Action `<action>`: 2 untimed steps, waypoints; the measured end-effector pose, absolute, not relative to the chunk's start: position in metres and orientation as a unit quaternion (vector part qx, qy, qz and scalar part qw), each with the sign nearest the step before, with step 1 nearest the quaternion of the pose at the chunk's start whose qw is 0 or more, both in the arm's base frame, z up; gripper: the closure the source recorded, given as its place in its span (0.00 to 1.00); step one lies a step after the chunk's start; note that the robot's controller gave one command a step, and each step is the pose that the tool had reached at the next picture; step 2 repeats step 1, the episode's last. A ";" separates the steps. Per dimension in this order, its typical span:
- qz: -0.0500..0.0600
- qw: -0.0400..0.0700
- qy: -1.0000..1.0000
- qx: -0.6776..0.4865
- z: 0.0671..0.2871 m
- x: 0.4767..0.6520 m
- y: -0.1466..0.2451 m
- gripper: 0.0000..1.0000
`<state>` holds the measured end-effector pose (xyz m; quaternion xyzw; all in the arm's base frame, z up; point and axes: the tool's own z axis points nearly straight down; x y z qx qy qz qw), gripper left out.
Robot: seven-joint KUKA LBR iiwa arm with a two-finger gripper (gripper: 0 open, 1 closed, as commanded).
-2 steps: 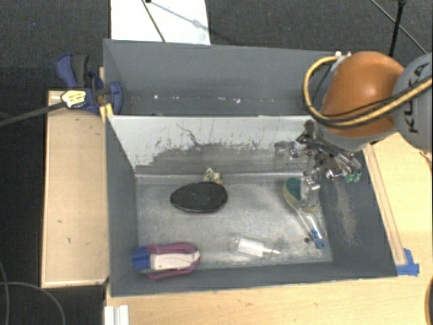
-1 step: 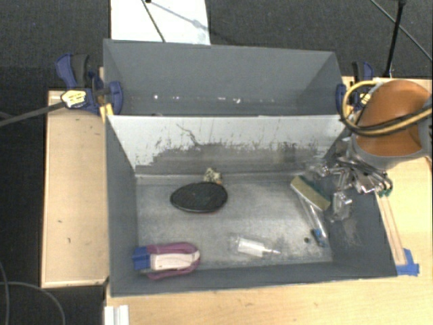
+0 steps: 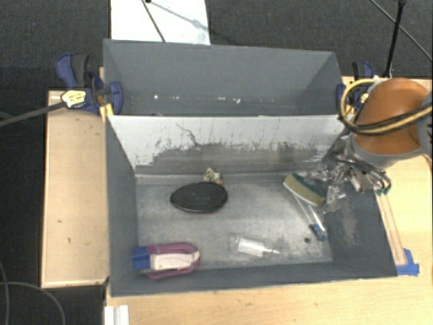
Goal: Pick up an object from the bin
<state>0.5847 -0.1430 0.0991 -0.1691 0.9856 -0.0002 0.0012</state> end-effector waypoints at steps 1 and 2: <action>-0.002 0.006 0.984 -0.177 0.239 0.574 -0.142 1.00; -0.002 0.006 0.984 -0.177 0.239 0.574 -0.142 1.00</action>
Offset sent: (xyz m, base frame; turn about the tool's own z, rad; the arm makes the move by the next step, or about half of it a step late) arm -0.0127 0.0010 0.1342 -0.0210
